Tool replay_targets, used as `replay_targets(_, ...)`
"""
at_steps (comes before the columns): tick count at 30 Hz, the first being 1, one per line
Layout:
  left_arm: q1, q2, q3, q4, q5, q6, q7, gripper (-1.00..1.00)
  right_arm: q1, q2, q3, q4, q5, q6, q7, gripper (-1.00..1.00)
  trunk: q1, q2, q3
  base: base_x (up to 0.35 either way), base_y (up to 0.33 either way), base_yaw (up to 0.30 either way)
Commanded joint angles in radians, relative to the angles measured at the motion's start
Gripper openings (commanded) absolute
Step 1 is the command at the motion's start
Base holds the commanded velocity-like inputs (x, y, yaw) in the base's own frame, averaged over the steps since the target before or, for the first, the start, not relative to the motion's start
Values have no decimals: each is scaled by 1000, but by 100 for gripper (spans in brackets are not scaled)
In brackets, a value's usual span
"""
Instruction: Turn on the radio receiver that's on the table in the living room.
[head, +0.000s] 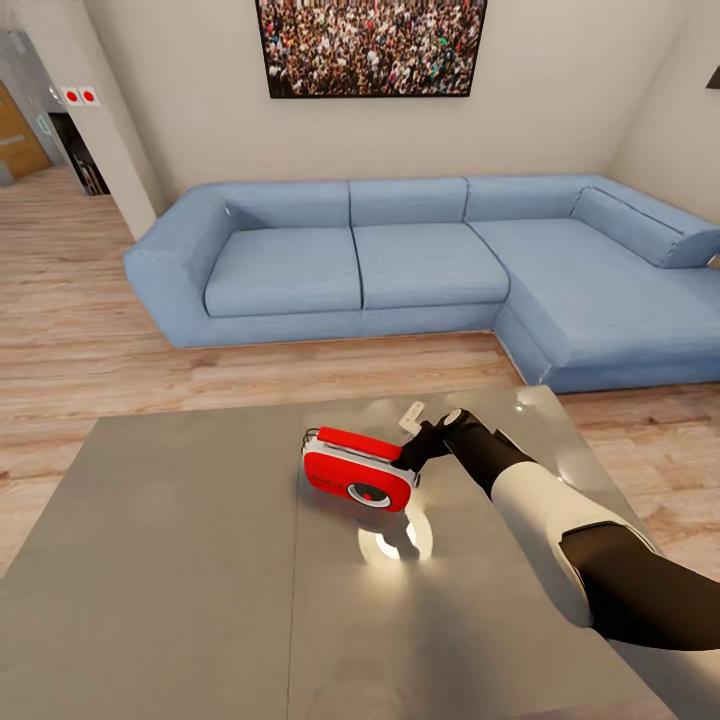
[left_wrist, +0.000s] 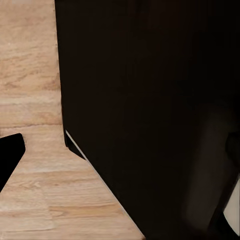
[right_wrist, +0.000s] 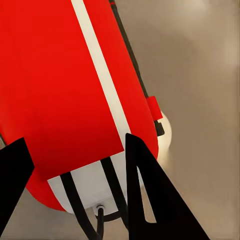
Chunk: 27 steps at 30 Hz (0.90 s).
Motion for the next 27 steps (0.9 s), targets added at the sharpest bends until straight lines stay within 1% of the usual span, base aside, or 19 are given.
replay_targets(1, 0, 1, 0, 0, 0, 0, 1, 100, 0, 0, -2, 0, -5, 0, 0, -100, -4, 7, 3, 0, 0, 0)
replay_targets(19, 0, 2, 0, 0, 0, 0, 4, 100, 0, 0, -4, -2, -5, 0, 4, -100, -73, 133, 60, 0, 0, 0)
replay_targets(27, 0, 2, 0, 0, 0, 1, 4, 100, 0, 0, -4, -2, -5, 0, 5, -100, -104, 189, 94, 0, 0, 0)
